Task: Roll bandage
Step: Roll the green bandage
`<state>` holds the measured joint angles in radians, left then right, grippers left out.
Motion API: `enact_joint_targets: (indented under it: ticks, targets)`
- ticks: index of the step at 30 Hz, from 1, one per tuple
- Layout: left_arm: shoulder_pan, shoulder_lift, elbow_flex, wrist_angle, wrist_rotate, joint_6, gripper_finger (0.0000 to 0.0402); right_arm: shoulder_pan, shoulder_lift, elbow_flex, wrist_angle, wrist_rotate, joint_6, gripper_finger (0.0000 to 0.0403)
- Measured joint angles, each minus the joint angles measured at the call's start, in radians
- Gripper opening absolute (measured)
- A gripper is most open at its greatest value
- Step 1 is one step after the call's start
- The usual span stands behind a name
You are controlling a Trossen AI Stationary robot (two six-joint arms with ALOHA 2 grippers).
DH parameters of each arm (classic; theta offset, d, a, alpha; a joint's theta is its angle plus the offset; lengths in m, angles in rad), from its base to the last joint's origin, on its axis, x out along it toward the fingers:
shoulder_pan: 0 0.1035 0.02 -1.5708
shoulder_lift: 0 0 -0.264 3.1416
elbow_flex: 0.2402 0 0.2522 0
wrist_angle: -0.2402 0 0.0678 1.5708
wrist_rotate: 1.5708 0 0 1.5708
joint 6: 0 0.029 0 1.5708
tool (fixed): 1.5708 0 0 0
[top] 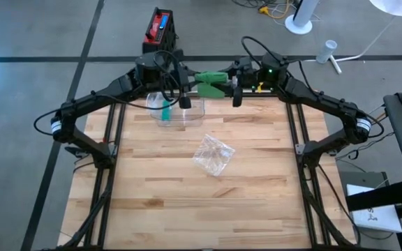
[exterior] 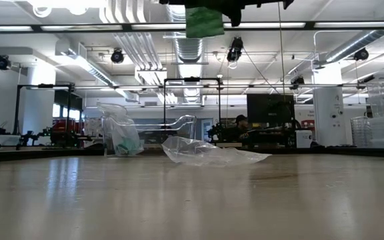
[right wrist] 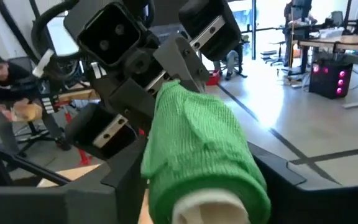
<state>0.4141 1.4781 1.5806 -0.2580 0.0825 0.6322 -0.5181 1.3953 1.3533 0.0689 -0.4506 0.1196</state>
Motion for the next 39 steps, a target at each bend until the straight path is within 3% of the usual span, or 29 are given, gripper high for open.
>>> enact_joint_targets:
  ticks: [6,10,14,20,26,33,39]
  targets:
    - [-0.001,0.018,-0.003,0.025,-0.025,0.059,0.0048,-0.011,0.0,0.001,-0.001,-0.037,0.084,0.0247]
    - [-0.001,0.029,-0.006,0.044,-0.034,0.093,0.0048,-0.019,0.0,0.001,-0.001,-0.039,0.157,0.0251]
    - [-0.002,0.041,-0.006,0.06,-0.062,0.121,0.0048,-0.026,0.0,0.001,-0.006,-0.035,0.219,0.0225]
    - [-0.002,0.051,-0.007,0.075,-0.069,0.127,0.0057,-0.04,0.006,0.001,-0.013,-0.038,0.232,0.0149]
    - [-0.002,0.039,-0.007,0.037,-0.072,0.059,0.0104,-0.04,0.004,0.001,-0.015,-0.042,-0.027,0.0058]
    - [0.002,0.019,-0.007,-0.043,-0.093,-0.082,0.0203,-0.021,0.004,0.001,-0.011,0.081,-0.405,0.0054]
    - [0.006,0.001,0.013,-0.059,-0.082,-0.097,0.0281,0.014,0.013,-0.014,-0.004,0.133,-0.562,0.0054]
